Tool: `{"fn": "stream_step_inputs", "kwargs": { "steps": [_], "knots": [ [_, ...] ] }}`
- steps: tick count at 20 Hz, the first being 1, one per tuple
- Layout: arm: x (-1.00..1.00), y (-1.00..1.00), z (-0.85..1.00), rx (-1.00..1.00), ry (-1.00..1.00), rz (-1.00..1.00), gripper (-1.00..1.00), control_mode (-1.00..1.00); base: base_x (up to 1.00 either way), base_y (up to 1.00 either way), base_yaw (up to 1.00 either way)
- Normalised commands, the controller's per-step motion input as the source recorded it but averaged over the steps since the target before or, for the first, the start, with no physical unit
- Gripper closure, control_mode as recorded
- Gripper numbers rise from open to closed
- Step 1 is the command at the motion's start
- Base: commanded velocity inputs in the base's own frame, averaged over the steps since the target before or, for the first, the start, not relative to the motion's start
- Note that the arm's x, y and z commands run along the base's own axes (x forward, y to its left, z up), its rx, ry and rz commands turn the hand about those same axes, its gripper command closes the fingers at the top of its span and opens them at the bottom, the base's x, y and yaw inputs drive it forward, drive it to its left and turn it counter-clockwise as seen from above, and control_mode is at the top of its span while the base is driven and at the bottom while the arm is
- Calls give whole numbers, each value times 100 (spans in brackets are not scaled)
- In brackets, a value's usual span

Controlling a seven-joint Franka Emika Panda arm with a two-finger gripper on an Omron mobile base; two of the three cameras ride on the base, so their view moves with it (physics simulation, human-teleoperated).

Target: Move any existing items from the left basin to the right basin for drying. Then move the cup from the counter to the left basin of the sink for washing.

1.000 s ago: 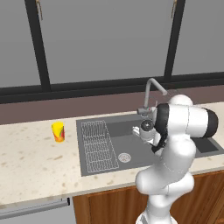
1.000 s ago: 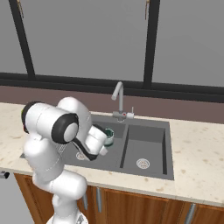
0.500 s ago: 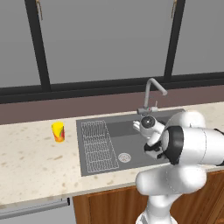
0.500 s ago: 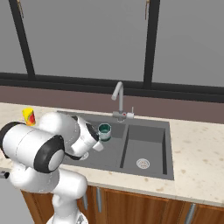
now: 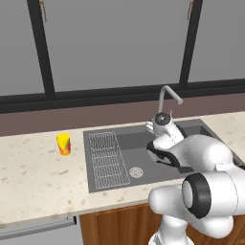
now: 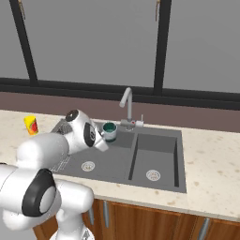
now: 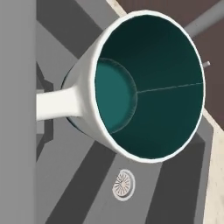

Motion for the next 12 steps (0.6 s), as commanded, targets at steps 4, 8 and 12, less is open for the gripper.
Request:
{"fn": "stream_step_inputs", "kwargs": {
  "steps": [4,8,12],
  "knots": [
    [-23,0,48,0,2,-9,100,-100,0,0,0],
    [-27,-3,18,0,0,-10,100,-100,0,0,0],
    [-32,-13,0,0,0,-11,100,-100,0,0,0]
  ]
}}
